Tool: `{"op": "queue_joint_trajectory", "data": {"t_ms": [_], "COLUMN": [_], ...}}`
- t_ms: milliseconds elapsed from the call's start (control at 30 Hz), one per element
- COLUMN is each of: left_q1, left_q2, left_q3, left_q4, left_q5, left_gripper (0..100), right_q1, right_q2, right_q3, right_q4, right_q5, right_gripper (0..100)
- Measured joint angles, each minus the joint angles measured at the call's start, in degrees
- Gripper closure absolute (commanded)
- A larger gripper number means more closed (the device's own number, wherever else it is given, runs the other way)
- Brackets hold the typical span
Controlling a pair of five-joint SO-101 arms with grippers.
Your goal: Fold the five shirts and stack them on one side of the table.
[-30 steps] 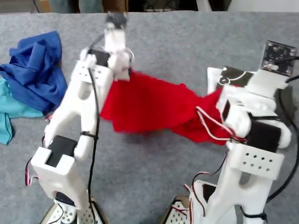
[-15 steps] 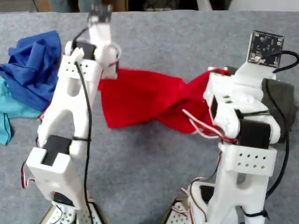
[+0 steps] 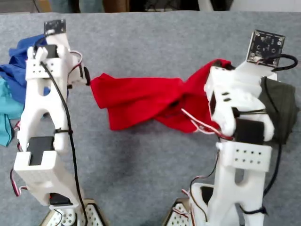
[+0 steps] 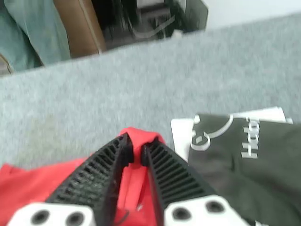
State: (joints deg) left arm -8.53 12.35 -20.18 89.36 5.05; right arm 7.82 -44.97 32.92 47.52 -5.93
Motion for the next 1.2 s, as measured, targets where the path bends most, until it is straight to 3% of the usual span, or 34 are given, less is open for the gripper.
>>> {"op": "queue_joint_trajectory", "data": {"t_ms": [100,233,367,467,633,767,967,1200], "left_q1": [-0.09,2.81,9.05,15.03,23.21,25.41,25.41,21.45], "left_q2": [-0.88,-4.92,-13.80,-22.51,-36.66,-38.86,-33.14,-19.34], "left_q3": [-4.66,-1.58,13.27,29.89,59.08,72.35,73.58,63.21], "left_q4": [7.12,10.29,9.41,2.02,-18.29,-31.74,-39.74,-40.70], "left_q5": [-6.59,-20.48,-33.14,-38.59,-40.09,-40.09,-40.09,-45.01], "left_gripper": [79,79,79,79,79,79,79,79], "right_q1": [-0.09,0.00,0.00,0.00,-0.18,-0.18,-0.26,-0.26], "right_q2": [1.41,5.36,13.36,20.31,27.96,31.21,33.49,35.69], "right_q3": [4.31,6.15,6.07,4.04,-2.29,-4.57,-6.68,-7.91], "right_q4": [-8.53,-17.93,-23.03,-22.68,-18.02,-17.49,-17.49,-17.49], "right_q5": [0.00,2.11,2.46,2.46,2.46,2.46,2.46,2.73], "right_gripper": [98.5,98.5,98.5,98.5,98.5,98.5,98.5,98.5]}}
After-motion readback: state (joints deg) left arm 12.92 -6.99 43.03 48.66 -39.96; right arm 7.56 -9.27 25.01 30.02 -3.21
